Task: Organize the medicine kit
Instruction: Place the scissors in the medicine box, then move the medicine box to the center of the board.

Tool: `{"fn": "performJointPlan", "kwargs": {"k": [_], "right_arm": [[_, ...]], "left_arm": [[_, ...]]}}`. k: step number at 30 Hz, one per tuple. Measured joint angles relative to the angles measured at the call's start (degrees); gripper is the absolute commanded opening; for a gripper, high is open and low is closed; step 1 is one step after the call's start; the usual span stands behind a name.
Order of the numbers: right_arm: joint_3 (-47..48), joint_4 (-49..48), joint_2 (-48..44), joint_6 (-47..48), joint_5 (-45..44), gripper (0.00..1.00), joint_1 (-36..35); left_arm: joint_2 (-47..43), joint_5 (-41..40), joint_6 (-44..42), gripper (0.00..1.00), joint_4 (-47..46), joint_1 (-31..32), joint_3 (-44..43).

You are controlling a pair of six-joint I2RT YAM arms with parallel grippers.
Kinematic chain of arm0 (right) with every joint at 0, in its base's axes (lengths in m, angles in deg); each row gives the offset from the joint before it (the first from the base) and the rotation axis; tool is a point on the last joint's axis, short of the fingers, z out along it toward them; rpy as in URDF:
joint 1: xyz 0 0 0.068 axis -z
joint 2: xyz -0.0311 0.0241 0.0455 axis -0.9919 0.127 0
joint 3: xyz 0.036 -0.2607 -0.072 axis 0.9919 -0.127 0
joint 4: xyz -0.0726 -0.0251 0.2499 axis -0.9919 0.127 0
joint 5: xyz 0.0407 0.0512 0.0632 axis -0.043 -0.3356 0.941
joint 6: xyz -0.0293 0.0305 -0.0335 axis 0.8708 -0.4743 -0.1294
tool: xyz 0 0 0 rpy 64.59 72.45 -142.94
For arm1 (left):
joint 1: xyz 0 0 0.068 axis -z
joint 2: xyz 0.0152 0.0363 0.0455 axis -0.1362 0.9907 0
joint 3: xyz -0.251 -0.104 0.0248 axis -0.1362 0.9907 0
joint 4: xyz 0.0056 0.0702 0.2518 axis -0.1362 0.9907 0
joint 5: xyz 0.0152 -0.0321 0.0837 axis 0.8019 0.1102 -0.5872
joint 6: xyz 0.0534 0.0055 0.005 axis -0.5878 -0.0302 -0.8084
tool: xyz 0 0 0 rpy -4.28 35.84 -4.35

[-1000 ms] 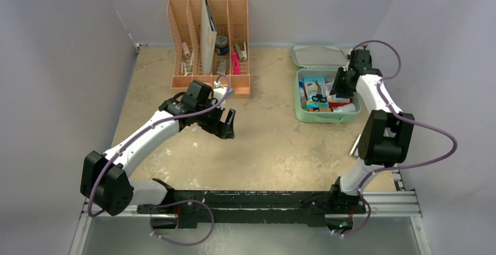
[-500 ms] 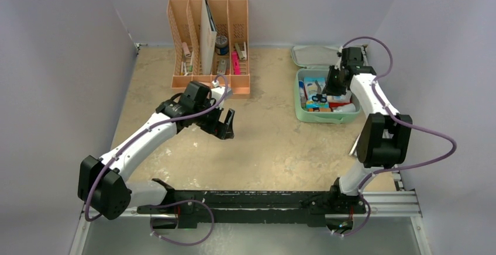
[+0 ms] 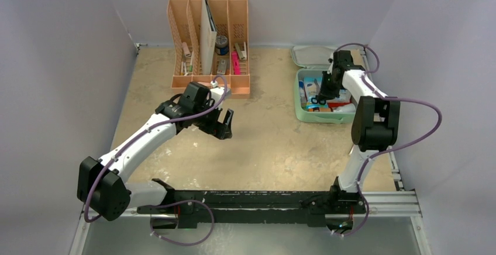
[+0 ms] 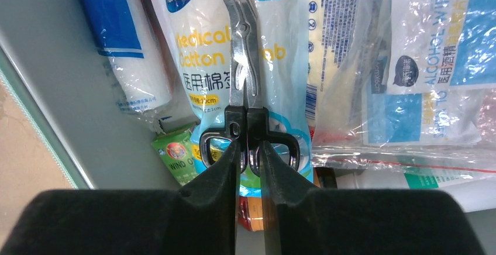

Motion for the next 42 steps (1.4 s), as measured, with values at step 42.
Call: {"fn": "performJointPlan", "kwargs": {"k": [42], "right_arm": [[1.5, 5.2, -9.6, -0.6, -2.9, 0.49, -15.5]], "left_arm": [[-3.5, -5.7, -0.3, 0.94, 0.5, 0.0, 0.4]]}}
